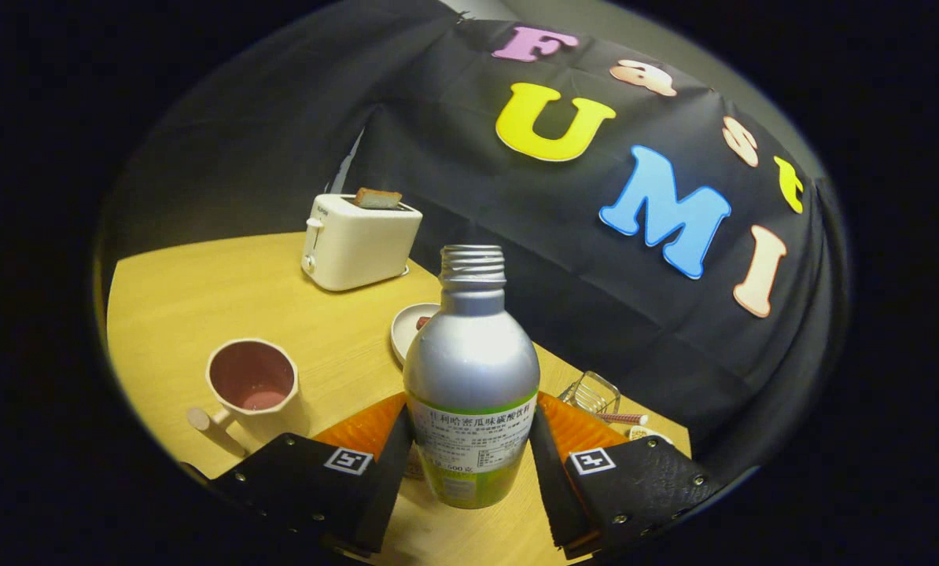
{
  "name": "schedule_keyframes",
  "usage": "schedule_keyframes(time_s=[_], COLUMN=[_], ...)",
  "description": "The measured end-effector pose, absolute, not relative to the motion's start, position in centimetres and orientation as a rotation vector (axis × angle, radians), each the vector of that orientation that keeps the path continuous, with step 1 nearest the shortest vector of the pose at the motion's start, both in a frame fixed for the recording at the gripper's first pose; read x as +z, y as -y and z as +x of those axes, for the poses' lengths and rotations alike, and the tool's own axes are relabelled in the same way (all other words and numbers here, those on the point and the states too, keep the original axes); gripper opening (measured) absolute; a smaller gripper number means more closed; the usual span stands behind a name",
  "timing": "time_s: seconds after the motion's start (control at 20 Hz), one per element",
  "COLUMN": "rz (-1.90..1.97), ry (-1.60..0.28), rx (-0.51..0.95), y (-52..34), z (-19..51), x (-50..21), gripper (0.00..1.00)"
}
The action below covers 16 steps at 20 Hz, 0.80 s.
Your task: Take the bottle from table, then pour the juice into the cup, finally place the bottle on the coaster
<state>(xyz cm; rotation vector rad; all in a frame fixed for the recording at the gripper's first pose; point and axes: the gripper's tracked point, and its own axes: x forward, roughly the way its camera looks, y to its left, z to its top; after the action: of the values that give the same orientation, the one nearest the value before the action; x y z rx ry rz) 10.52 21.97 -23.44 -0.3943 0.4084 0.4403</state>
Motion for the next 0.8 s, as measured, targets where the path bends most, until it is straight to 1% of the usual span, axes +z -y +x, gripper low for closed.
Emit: schedule_keyframes(time_s=[0.35,0.55,0.8], rz=[-0.104,0.045,0.125], ry=[-0.405,-0.361,-0.365], rx=[0.439,0.447,0.443], y=[-21.8,-21.7,-21.6], z=[11.8,12.5,13.8], x=[-22.1,-20.6,-22.6], gripper=[0.76,0.76,0.76])
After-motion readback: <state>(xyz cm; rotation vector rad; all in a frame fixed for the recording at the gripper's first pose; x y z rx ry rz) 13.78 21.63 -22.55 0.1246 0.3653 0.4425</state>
